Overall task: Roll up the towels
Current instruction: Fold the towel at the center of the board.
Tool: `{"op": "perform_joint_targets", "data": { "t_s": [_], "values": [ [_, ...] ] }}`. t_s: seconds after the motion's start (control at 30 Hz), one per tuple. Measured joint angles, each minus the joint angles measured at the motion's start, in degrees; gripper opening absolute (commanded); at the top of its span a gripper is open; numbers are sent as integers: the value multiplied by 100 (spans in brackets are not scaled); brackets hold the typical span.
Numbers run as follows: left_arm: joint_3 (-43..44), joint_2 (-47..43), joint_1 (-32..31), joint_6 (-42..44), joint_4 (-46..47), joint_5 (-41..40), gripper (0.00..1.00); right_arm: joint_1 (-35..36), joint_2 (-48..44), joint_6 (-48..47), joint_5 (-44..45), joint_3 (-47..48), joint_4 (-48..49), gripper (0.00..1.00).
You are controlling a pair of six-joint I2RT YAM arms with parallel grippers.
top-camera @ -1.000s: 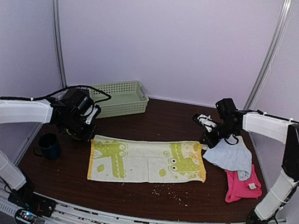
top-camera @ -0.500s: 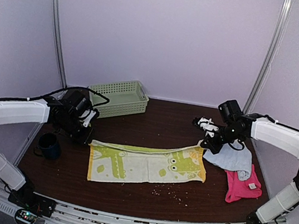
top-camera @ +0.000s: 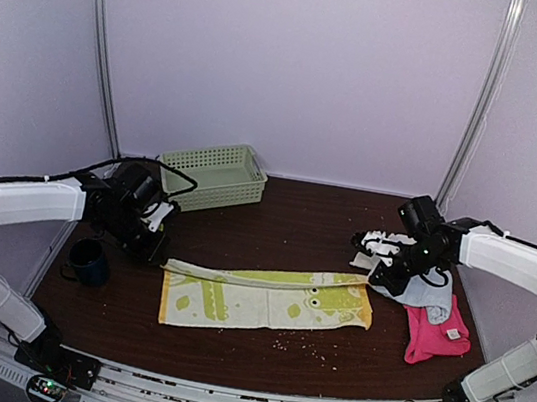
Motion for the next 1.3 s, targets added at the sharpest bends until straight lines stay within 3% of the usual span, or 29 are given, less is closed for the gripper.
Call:
{"op": "perform_joint_targets", "data": {
  "t_s": [0.87,1.3],
  "values": [
    [-490,-258,-184,15,-367,807,0,264,-479,-391,-72,-715,-444,0],
    [-605,90,-457,44,-387,896,0,291,-387,-553,192,-977,-317,0]
  ]
}}
